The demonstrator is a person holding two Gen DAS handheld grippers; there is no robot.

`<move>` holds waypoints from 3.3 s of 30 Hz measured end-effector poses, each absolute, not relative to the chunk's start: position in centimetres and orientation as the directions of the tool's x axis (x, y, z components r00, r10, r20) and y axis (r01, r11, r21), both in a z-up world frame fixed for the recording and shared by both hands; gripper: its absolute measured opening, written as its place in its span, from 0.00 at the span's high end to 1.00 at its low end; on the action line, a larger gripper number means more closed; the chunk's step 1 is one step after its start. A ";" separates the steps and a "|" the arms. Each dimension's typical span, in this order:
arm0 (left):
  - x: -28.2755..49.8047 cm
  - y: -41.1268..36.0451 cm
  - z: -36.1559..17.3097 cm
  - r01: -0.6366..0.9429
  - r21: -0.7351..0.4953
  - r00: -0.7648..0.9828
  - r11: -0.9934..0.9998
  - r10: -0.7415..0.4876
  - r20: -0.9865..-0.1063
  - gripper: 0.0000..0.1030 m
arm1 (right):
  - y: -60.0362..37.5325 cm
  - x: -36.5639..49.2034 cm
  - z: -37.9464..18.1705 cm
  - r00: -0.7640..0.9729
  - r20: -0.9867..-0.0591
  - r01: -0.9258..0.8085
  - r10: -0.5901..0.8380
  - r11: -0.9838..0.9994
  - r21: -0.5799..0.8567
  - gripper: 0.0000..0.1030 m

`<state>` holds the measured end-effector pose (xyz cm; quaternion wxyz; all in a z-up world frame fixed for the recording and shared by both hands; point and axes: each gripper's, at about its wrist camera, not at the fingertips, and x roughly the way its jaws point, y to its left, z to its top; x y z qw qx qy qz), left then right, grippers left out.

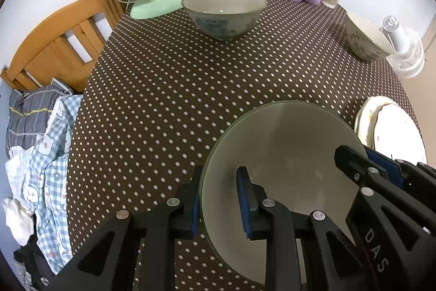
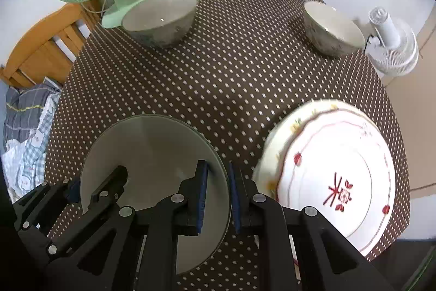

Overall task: Organize plates and bowls
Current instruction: 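Carry the held grey bowl toward the plate stack and lower it, then open both tools to release the bowl and lift them away, then move both tools to the grey bowl beside the green fan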

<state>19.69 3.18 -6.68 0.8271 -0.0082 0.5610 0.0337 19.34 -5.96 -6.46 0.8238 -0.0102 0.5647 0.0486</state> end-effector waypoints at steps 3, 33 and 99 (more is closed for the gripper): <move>19.4 2.6 -6.9 -0.068 0.026 0.364 0.997 0.049 -0.930 0.79 | -6.6 19.0 -6.7 0.353 -0.933 -0.091 0.069 0.995 0.039 0.81; 18.4 4.2 -2.3 -0.136 0.053 0.421 0.989 0.106 -0.901 0.24 | -5.8 18.9 -2.0 0.430 -0.894 -0.200 0.128 0.979 0.044 0.26; 38.6 10.0 -6.3 -0.187 0.014 0.509 0.982 0.110 -0.854 0.52 | 0.3 41.2 -5.4 0.484 -0.862 -0.195 0.154 0.979 0.066 0.59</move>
